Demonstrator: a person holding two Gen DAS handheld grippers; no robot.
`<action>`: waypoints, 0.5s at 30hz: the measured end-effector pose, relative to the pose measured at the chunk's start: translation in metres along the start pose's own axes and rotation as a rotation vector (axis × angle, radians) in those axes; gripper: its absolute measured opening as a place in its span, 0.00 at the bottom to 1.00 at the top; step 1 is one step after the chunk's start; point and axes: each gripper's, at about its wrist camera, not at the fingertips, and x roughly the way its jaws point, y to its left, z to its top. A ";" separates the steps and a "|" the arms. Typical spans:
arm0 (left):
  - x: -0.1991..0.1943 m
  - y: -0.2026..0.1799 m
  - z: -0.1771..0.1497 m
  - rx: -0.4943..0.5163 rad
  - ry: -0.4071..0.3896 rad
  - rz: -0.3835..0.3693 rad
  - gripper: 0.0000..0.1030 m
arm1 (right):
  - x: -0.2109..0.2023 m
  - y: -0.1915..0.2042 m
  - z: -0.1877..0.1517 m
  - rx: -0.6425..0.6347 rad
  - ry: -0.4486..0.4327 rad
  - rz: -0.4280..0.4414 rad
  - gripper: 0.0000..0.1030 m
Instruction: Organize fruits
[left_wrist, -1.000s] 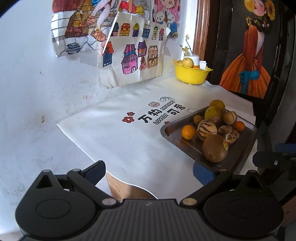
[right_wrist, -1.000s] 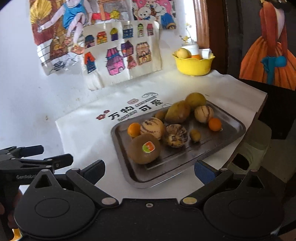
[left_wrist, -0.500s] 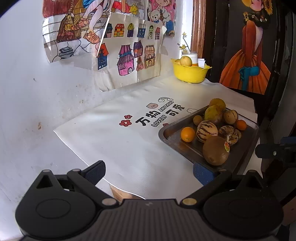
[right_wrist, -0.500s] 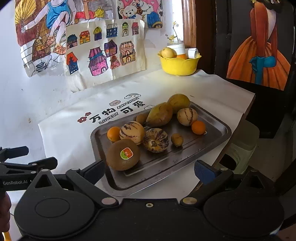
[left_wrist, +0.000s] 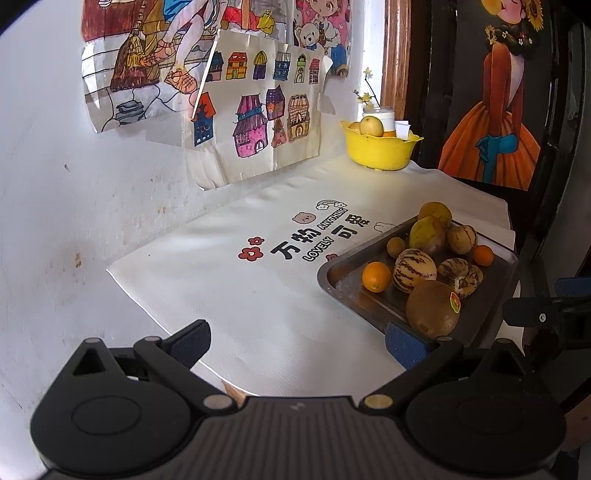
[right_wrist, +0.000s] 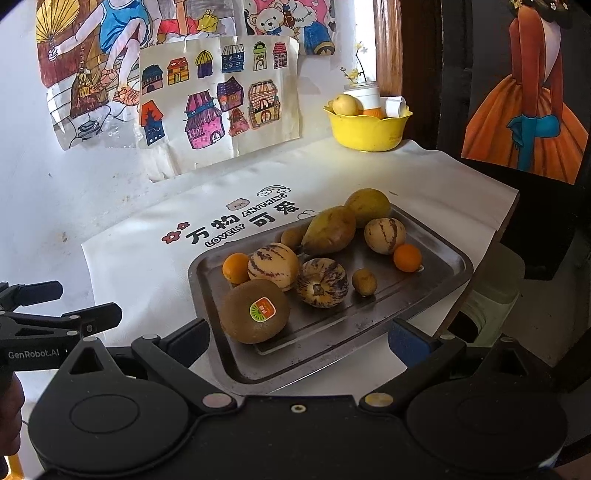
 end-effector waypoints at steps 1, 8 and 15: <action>0.000 0.000 0.000 0.000 0.000 0.000 1.00 | 0.000 0.000 0.000 0.001 0.000 0.001 0.99; 0.001 0.001 0.000 -0.001 0.004 -0.001 1.00 | 0.001 0.001 0.000 0.001 0.001 -0.001 0.99; 0.003 0.001 0.000 0.001 0.006 -0.003 1.00 | 0.002 0.001 0.000 0.000 0.000 -0.003 0.99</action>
